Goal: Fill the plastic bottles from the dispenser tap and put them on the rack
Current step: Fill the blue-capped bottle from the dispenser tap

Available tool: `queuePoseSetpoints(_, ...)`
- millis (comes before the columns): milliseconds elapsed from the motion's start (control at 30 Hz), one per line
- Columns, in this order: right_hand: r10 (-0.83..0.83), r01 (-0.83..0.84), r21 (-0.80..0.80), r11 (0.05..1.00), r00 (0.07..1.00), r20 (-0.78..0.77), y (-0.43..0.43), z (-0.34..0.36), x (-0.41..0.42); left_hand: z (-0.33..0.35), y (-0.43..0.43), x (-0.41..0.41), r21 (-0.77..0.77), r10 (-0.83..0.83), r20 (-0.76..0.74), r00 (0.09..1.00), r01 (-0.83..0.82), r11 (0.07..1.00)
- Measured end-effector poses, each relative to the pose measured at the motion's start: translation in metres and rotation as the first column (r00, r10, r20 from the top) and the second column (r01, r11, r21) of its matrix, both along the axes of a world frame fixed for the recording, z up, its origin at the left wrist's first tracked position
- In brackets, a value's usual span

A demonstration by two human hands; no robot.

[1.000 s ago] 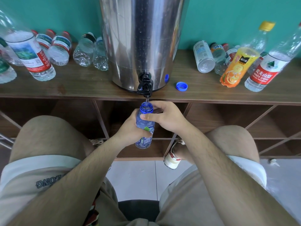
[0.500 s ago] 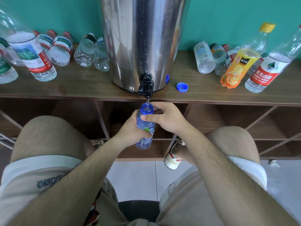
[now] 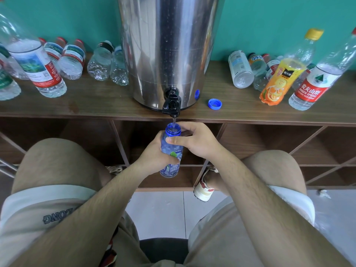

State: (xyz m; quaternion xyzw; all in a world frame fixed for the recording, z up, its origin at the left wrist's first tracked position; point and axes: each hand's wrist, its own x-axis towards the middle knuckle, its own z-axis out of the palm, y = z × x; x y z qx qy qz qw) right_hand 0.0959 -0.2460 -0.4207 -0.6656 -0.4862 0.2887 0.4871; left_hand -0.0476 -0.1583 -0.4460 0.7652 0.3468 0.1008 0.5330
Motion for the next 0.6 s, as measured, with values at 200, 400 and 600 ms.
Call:
queuePoseSetpoints(200,-0.001,0.001,-0.016,1.0,1.0,0.027,0.0,-0.001,0.0007,0.0002,-0.0001,-0.0005,-0.001,0.001,0.0,1.0,-0.001,1.0)
queuePoseSetpoints(400,0.002,-0.002,-0.001,1.0,1.0,-0.02,0.0011,-0.001,-0.0006,-0.0033,0.0024,-0.0028,-0.043,0.007,0.03,1.0,-0.006,0.999)
queuePoseSetpoints(600,0.004,-0.004,0.001,1.0,1.0,-0.001,0.0002,-0.0007,-0.0004,-0.0002,0.001,-0.0004,-0.026,-0.005,0.009,1.0,0.005,1.0)
